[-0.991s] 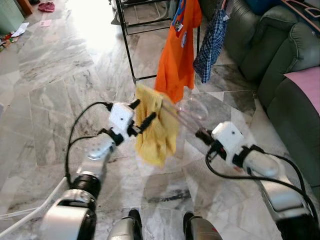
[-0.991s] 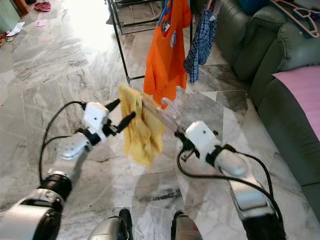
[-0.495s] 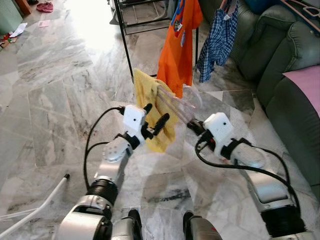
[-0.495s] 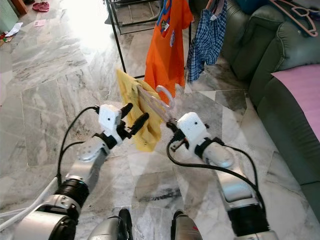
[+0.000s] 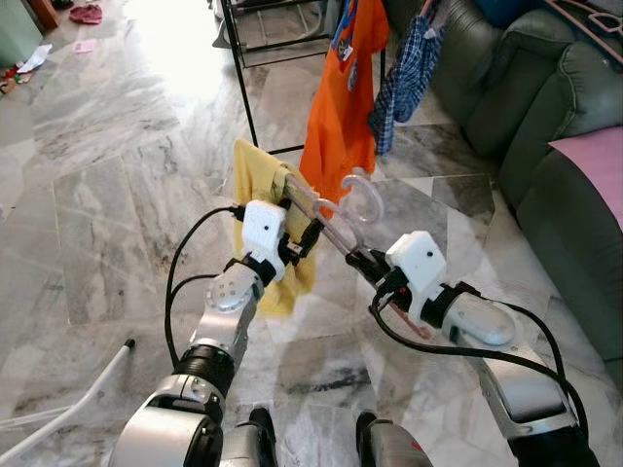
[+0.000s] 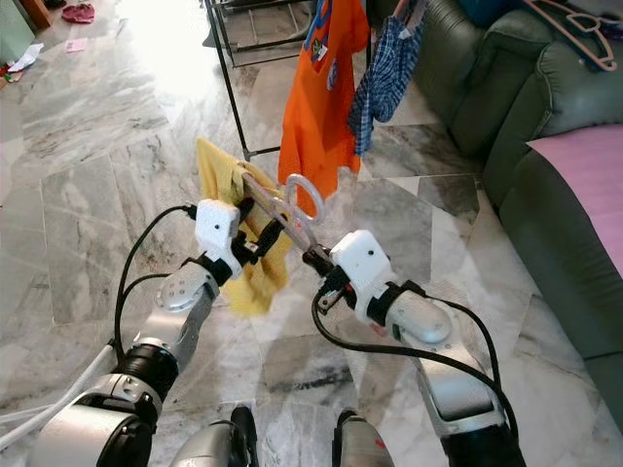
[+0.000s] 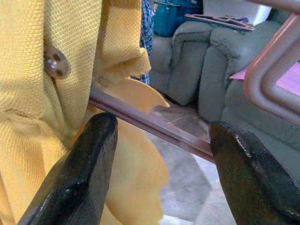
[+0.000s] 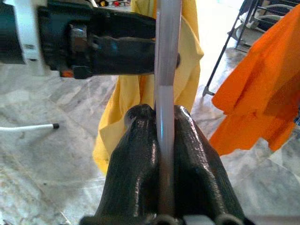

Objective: Hang hanger

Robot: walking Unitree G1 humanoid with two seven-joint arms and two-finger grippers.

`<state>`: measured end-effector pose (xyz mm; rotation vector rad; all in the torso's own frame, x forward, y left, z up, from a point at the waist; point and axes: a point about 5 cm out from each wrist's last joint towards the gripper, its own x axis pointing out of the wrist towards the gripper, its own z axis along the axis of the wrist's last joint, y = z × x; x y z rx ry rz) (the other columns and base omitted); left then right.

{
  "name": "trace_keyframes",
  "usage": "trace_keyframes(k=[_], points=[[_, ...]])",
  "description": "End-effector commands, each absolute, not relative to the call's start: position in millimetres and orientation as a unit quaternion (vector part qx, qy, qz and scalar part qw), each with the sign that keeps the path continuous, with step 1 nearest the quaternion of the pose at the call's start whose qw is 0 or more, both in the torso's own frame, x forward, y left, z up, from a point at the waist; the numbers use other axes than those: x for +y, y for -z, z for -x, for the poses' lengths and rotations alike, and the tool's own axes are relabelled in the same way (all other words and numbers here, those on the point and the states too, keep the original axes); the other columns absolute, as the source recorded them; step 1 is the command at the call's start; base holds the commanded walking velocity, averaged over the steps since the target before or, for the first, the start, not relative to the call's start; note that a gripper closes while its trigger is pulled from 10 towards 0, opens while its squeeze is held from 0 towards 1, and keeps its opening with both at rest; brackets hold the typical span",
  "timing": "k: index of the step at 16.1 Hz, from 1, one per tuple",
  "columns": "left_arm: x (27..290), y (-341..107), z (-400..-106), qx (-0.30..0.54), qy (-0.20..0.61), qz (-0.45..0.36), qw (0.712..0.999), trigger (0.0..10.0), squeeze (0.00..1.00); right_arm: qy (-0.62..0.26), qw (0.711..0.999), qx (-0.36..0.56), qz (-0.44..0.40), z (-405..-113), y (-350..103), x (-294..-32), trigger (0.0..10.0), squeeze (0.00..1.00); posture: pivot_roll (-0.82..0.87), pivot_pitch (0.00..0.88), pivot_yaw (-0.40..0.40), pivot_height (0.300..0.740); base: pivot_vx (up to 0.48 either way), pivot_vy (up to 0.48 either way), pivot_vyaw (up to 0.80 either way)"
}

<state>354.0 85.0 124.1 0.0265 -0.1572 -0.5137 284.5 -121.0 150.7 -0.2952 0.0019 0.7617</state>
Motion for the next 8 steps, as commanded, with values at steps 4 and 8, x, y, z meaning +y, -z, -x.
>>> trace_keyframes(k=[4,8], points=[[112,-124,-360,-0.081,0.17,-0.057,0.98,10.0,0.0,-0.387,0.912,-0.025,0.136,-276,-164,-116,0.0,0.0,-0.26,0.239,0.056,0.74,0.0,0.0,0.0],[113,-123,-358,-0.08,0.17,-0.049,0.981,10.0,0.0,-0.38,0.915,-0.027,0.135,-279,-165,-116,0.0,0.0,-0.26,0.237,0.056,0.74,0.0,0.0,0.0]])
